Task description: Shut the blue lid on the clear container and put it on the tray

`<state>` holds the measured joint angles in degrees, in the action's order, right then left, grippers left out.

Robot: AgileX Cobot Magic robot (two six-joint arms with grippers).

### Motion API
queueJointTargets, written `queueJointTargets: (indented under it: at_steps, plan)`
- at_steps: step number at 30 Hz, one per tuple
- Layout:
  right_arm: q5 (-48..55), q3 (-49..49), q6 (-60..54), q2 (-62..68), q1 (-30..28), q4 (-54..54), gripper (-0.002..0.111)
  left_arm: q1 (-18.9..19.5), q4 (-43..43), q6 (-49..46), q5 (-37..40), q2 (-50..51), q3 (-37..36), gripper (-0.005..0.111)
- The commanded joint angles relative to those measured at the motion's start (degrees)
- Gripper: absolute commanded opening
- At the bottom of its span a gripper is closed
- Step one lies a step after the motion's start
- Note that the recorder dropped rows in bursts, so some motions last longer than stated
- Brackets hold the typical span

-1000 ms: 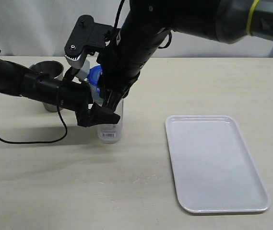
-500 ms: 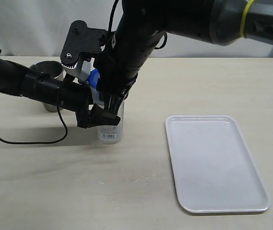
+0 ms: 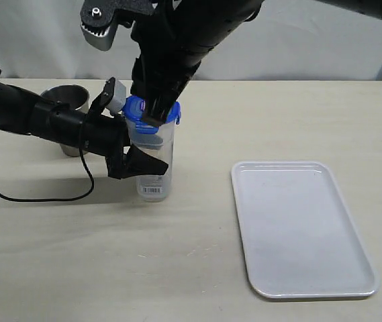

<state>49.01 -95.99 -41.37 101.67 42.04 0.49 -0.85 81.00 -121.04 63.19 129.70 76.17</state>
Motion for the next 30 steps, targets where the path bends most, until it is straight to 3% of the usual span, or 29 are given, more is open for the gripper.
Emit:
queueJointTargets:
  at_steps: [1, 13, 30]
  plan:
    - [1.3, 0.1, 0.0, 2.3, -0.1, -0.1, 0.037, -0.3, -1.1, -1.7, 0.5, 0.1, -0.1, 0.0]
    - [0.5, 0.1, 3.7, 8.8, -0.1, -7.7, 0.036, -0.3, -1.1, -1.7, 1.2, 0.1, -0.1, 0.0]
    - [1.7, 0.9, 1.6, 12.4, 0.1, -6.9, 0.032, -0.3, -1.0, -1.7, 1.3, 0.1, -0.1, 0.0]
